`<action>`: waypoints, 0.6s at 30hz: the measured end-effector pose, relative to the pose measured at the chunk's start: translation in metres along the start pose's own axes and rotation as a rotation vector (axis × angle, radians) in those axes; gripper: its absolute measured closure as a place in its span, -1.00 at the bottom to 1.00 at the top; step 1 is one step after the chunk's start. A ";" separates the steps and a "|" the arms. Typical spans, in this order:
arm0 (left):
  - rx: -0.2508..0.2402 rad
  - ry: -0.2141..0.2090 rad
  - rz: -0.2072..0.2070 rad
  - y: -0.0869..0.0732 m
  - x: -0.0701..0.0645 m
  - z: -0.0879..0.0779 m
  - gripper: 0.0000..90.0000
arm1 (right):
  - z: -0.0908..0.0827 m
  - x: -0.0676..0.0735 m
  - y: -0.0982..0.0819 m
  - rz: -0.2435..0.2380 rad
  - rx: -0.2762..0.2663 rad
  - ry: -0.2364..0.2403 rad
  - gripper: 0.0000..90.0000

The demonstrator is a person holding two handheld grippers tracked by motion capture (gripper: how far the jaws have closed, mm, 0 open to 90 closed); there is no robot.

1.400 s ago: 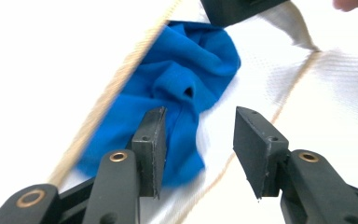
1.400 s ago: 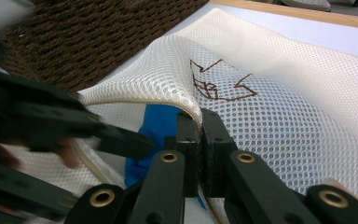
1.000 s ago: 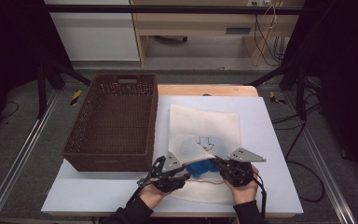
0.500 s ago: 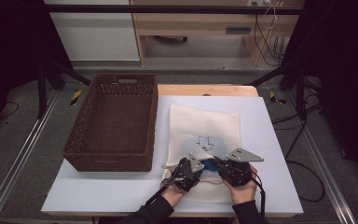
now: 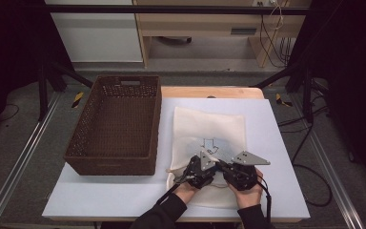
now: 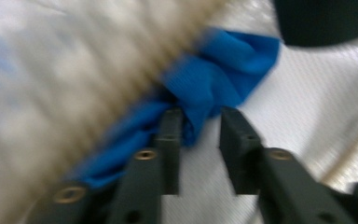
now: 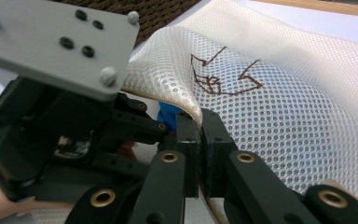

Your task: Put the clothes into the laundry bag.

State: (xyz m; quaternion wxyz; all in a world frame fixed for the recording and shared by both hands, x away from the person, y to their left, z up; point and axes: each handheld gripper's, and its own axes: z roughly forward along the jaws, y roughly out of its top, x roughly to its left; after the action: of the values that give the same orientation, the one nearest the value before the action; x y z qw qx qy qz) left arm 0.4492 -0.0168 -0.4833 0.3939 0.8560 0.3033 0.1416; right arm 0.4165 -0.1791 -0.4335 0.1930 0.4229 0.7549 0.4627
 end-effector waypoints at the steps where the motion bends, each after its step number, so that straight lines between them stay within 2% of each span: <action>1: 0.015 -0.025 -0.009 -0.001 -0.001 -0.004 0.35 | 0.000 0.000 0.000 -0.002 -0.003 -0.002 0.94; 2: 0.008 -0.042 -0.018 -0.003 -0.004 -0.008 0.27 | -0.001 0.000 0.000 0.002 -0.003 -0.004 0.93; 5: -0.012 -0.066 0.009 -0.010 -0.010 -0.031 0.09 | -0.003 -0.002 -0.001 0.006 -0.011 -0.005 0.92; 7: -0.028 -0.073 0.024 -0.013 -0.010 -0.049 0.06 | -0.004 -0.002 0.000 0.003 -0.012 -0.006 0.90; 9: -0.038 -0.067 0.047 -0.014 -0.008 -0.068 0.04 | -0.006 -0.002 0.000 0.005 -0.014 -0.007 0.87; 12: -0.060 -0.031 0.083 -0.017 -0.001 -0.094 -0.02 | -0.008 -0.002 -0.001 0.007 -0.015 -0.005 0.73; 15: -0.082 -0.009 0.067 -0.025 0.011 -0.117 -0.03 | -0.009 -0.003 -0.003 0.010 -0.001 -0.009 0.51; 18: -0.073 0.021 0.032 -0.041 0.024 -0.131 -0.04 | -0.011 -0.003 -0.007 0.012 0.007 -0.020 0.37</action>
State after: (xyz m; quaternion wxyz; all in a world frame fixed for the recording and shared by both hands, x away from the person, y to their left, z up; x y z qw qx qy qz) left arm 0.3886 0.0963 -0.4290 0.4196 0.8442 0.2884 0.1676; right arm 0.4073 -0.1892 -0.4343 0.1962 0.4325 0.7520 0.4571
